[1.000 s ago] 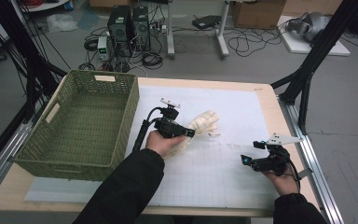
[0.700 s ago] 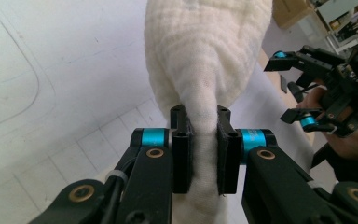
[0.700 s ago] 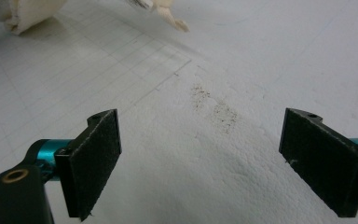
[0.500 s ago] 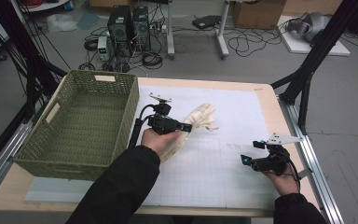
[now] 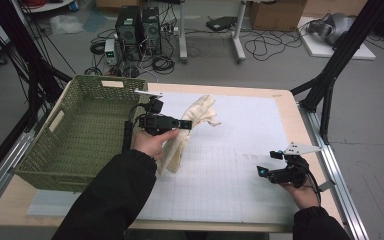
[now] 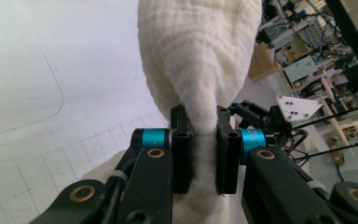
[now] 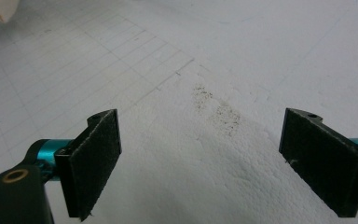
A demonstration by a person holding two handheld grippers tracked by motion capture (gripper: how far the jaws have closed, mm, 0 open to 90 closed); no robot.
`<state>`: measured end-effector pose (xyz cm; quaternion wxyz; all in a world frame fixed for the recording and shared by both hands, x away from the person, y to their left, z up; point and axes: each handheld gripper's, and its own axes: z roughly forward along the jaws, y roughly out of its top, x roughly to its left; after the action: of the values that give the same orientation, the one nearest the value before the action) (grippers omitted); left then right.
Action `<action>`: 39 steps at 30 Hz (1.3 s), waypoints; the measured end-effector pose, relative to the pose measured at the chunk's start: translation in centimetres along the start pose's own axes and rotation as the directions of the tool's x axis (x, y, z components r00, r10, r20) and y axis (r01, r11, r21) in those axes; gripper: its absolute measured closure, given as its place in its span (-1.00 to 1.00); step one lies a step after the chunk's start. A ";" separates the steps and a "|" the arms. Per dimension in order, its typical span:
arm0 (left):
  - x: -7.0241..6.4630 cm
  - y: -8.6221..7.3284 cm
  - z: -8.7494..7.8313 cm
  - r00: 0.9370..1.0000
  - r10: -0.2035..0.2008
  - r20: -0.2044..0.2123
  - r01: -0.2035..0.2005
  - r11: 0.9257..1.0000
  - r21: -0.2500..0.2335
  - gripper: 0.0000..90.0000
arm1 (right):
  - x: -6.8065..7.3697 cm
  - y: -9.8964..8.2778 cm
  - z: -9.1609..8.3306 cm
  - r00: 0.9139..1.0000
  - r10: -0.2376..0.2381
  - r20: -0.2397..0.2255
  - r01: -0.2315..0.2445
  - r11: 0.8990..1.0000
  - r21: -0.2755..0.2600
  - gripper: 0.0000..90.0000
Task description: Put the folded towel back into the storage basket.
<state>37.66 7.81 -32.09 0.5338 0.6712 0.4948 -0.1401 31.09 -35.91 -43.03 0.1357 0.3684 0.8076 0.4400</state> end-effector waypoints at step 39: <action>0.7 4.5 -9.9 0.996 -0.065 -0.068 0.051 0.982 -0.184 0.78 | -0.1 -0.1 0.9 1.000 0.000 -0.004 0.000 0.999 0.037 -0.73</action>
<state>38.24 16.86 -26.13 0.5701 0.6096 0.5442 -0.0849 31.65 -35.48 -43.61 0.1273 0.3699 0.8160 0.4256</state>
